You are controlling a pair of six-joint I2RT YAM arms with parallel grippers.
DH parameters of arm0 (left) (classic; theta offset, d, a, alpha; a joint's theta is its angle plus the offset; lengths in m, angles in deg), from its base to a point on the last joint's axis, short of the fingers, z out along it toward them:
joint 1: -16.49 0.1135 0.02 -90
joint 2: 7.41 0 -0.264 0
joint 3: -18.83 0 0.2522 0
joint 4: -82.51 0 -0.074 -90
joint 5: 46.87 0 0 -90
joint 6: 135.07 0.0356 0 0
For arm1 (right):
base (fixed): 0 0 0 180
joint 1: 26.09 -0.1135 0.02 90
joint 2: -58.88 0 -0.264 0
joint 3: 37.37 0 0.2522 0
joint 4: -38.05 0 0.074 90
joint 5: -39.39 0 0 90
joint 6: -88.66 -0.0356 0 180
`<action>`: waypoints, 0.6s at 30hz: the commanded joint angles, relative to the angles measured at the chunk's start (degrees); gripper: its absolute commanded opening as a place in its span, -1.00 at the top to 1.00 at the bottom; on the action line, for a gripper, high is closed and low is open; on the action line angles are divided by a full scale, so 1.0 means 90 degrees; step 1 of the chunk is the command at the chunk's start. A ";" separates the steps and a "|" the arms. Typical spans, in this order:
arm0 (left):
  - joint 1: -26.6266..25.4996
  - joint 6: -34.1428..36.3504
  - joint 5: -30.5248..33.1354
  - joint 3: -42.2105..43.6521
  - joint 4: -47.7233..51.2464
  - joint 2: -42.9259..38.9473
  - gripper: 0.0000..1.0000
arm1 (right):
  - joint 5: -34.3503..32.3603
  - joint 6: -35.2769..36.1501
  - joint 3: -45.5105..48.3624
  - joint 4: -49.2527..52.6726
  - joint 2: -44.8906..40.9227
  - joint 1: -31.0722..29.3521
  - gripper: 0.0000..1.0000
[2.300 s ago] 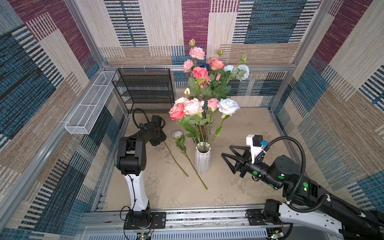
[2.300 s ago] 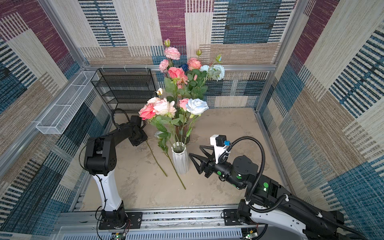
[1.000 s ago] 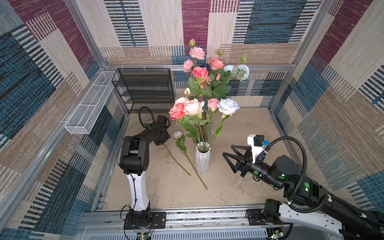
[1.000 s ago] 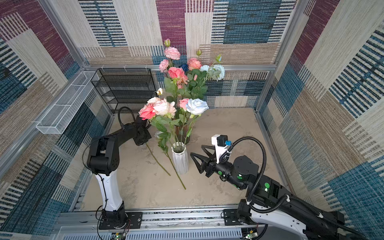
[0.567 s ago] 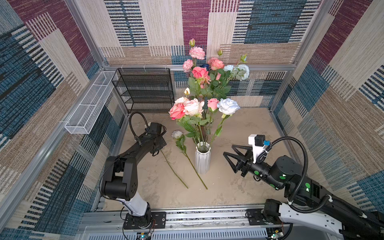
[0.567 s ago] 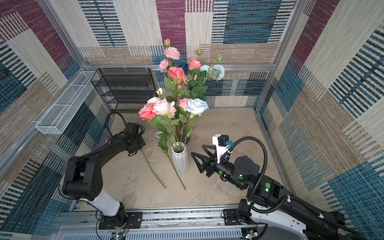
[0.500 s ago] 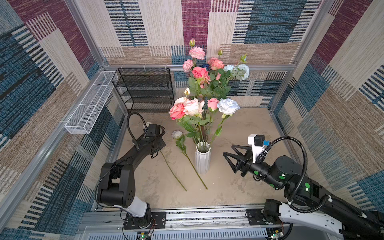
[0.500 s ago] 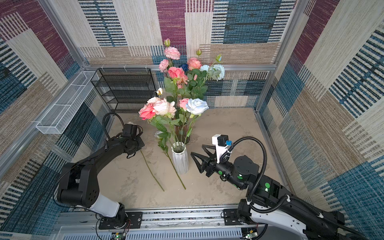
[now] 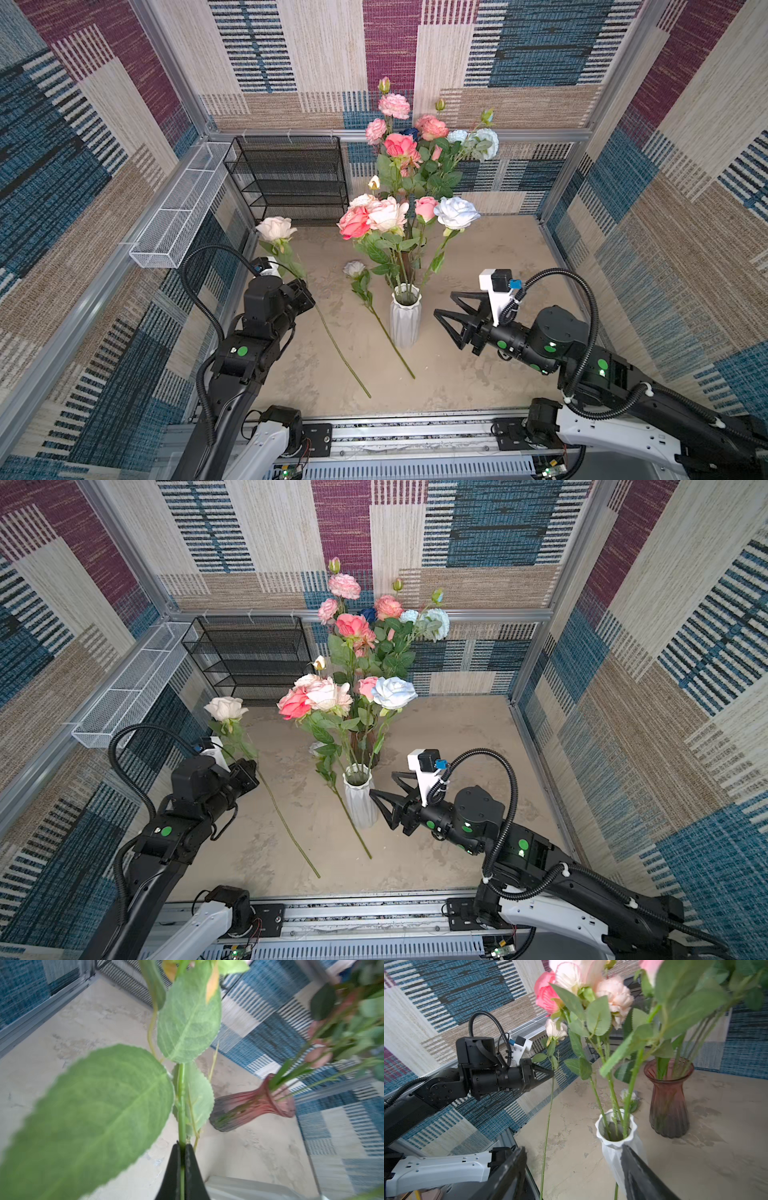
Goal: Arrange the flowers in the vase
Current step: 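Lift the pale pink rose upright with the left gripper toward the right gripper, then close the right gripper on the rose stem while the left opens and draws back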
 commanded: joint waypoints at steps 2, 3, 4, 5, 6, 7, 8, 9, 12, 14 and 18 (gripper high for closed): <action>0.0000 0.0275 -0.0793 -0.0261 0.0157 -0.0540 1.00 | 0.1347 0.0247 -0.0138 -0.0409 0.0463 -0.0098 -0.42; 0.0000 0.0268 -0.0960 -0.0287 0.0106 -0.0667 1.00 | 0.1436 0.0253 -0.0144 -0.0474 0.0554 -0.0147 -0.42; 0.0000 0.0231 -0.1111 -0.0303 0.0027 -0.0813 1.00 | 0.1502 0.0246 -0.0172 -0.0520 0.0662 -0.0214 -0.42; 0.0000 0.0194 -0.1251 -0.0308 -0.0093 -0.1005 1.00 | 0.1552 0.0250 -0.0220 -0.0545 0.0783 -0.0289 -0.42; 0.0000 0.0176 -0.1394 -0.0313 -0.0220 -0.1165 1.00 | 0.1594 0.0251 -0.0277 -0.0561 0.0891 -0.0349 -0.42; 0.0001 0.0153 -0.1575 -0.0337 -0.0369 -0.1328 1.00 | 0.1642 0.0258 -0.0363 -0.0575 0.1019 -0.0416 -0.42; 0.0001 0.0133 -0.1743 -0.0383 -0.0516 -0.1484 1.00 | 0.1724 0.0266 -0.0450 -0.0600 0.1137 -0.0479 -0.43; 0.0000 0.0117 -0.1911 -0.0438 -0.0643 -0.1574 1.00 | 0.1805 0.0288 -0.0536 -0.0615 0.1245 -0.0521 -0.43; 0.0000 0.0056 -0.2560 -0.0739 -0.0924 -0.1630 1.00 | 0.2048 0.0371 -0.0828 -0.0630 0.1596 -0.0656 -0.43; 0.0000 -0.0026 -0.3137 -0.0885 -0.1246 -0.1588 1.00 | 0.2184 0.0439 -0.0998 -0.0625 0.1824 -0.0740 -0.44; 0.0000 -0.0303 -0.3999 -0.0863 -0.2185 -0.1544 1.00 | 0.2343 0.0603 -0.1415 -0.0646 0.2256 -0.0901 -0.44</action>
